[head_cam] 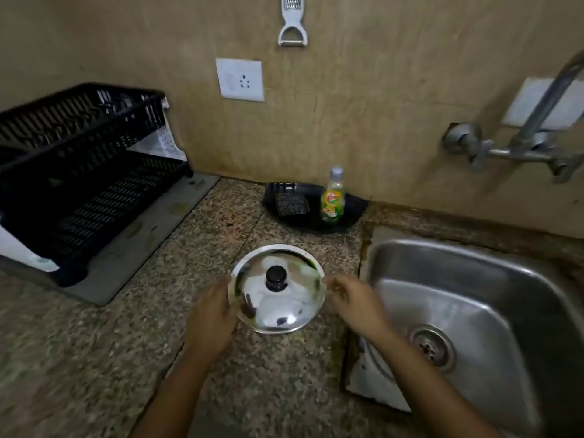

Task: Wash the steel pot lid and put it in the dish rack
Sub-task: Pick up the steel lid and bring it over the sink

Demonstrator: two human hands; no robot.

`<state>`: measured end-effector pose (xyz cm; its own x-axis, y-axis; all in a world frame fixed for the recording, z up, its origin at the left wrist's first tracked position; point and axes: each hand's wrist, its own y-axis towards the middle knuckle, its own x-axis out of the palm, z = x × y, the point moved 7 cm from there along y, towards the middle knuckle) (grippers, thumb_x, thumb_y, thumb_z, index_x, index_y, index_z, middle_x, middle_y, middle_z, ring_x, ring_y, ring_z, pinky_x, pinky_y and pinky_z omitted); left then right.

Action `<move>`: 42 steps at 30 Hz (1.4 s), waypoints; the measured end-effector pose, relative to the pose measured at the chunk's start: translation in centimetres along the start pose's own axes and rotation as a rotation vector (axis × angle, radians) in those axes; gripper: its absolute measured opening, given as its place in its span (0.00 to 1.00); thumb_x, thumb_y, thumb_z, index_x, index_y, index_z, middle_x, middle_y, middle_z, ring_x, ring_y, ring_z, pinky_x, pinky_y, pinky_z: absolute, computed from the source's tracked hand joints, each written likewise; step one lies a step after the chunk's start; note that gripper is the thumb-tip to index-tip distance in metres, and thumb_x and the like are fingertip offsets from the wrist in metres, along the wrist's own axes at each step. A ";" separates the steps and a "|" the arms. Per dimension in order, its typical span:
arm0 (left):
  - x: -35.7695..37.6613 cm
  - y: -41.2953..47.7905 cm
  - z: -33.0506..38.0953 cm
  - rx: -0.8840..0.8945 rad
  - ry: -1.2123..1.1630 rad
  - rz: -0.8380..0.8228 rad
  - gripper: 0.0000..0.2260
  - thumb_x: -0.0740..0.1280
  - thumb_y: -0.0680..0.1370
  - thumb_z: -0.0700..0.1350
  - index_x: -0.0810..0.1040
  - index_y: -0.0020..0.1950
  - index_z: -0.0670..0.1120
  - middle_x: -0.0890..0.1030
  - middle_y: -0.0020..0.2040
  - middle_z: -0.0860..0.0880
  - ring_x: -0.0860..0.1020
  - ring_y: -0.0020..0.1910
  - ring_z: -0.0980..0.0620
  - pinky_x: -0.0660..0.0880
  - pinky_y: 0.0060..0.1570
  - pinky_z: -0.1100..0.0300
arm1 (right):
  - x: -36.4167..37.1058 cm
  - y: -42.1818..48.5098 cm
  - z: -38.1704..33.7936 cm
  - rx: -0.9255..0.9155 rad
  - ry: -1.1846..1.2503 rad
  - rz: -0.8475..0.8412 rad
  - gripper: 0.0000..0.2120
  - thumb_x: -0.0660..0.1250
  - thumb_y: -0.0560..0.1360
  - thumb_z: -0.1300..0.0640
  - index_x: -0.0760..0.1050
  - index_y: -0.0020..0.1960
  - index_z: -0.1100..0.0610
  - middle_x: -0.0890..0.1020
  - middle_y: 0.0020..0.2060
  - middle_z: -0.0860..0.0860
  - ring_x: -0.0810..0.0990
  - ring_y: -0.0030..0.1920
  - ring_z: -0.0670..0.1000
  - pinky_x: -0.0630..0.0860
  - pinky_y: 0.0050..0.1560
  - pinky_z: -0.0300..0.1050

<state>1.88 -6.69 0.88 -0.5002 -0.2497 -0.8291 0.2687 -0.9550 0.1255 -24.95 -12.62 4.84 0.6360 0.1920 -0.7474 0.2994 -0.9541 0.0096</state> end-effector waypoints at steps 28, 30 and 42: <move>1.0 1.9 -4.8 0.041 0.299 -0.069 0.21 0.55 0.77 0.51 0.76 0.66 0.49 0.78 0.65 0.49 0.76 0.62 0.45 0.73 0.58 0.47 | 8.5 7.0 -7.7 -0.083 -0.242 -0.030 0.21 0.67 0.74 0.56 0.68 0.66 0.57 0.71 0.60 0.57 0.72 0.58 0.58 0.72 0.57 0.51; 0.9 2.3 -4.9 0.018 0.216 -0.040 0.19 0.59 0.76 0.48 0.77 0.66 0.48 0.78 0.65 0.49 0.76 0.62 0.45 0.72 0.59 0.48 | 6.9 7.2 -8.7 -0.119 -0.206 0.026 0.22 0.68 0.73 0.57 0.68 0.66 0.56 0.71 0.60 0.56 0.72 0.60 0.58 0.71 0.58 0.51; 6.2 5.2 11.0 -0.675 -1.236 -0.482 0.20 0.53 0.81 0.57 0.80 0.52 0.47 0.83 0.48 0.46 0.79 0.49 0.47 0.72 0.60 0.50 | -4.1 2.3 -1.5 0.042 -0.181 0.188 0.22 0.70 0.71 0.54 0.71 0.64 0.51 0.73 0.60 0.53 0.71 0.61 0.55 0.72 0.59 0.51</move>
<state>-8.91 -14.96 2.34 -0.9216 -0.2433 0.3025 0.0267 -0.8171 -0.5759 -25.85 -15.22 8.91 0.5386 -0.0301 -0.8420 0.1555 -0.9786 0.1345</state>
